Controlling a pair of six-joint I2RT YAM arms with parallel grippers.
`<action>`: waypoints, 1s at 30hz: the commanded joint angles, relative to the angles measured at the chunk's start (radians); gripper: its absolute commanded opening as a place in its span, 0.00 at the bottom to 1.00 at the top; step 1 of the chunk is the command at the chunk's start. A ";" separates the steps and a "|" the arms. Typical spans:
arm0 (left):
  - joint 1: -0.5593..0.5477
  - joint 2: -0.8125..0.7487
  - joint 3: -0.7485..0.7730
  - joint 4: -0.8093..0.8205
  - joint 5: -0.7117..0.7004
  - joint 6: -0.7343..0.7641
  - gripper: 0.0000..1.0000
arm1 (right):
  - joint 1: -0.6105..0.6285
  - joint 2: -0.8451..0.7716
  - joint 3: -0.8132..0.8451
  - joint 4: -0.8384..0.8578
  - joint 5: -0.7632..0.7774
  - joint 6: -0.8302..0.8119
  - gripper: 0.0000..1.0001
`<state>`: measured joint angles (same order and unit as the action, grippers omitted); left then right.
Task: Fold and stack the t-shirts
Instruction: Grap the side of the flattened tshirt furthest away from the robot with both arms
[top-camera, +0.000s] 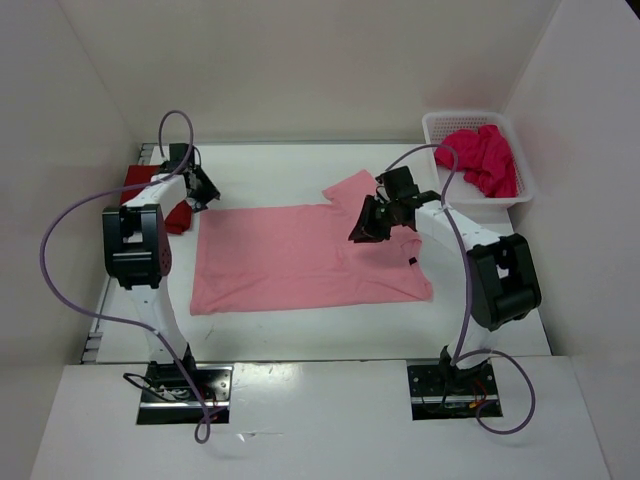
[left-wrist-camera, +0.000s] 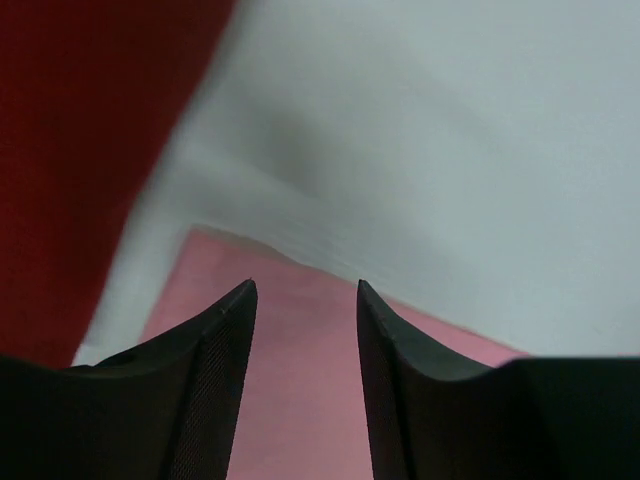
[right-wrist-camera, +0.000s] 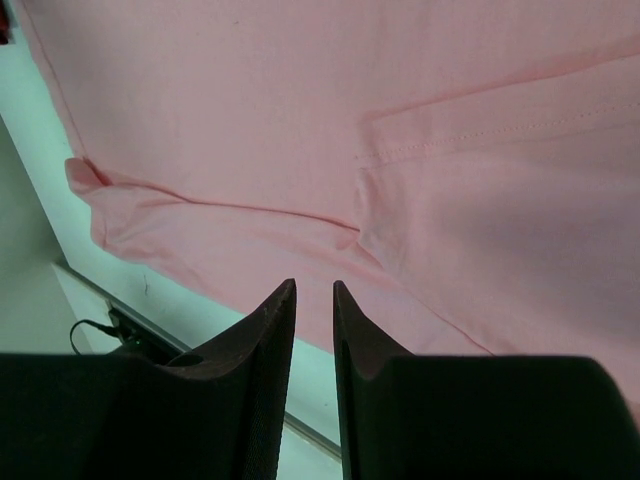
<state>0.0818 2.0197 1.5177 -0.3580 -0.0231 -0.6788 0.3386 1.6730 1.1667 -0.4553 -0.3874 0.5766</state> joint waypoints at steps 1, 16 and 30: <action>0.006 0.049 0.076 -0.019 -0.110 0.031 0.53 | 0.007 0.016 0.036 0.027 -0.039 -0.032 0.27; 0.015 0.090 0.067 -0.038 -0.201 0.062 0.54 | 0.007 0.036 -0.009 0.066 -0.070 -0.032 0.27; 0.015 0.111 0.018 -0.038 -0.193 0.071 0.31 | -0.019 0.088 0.085 0.066 -0.059 -0.032 0.28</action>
<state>0.0906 2.1277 1.5597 -0.3923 -0.2131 -0.6277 0.3355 1.7336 1.1786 -0.4294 -0.4477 0.5591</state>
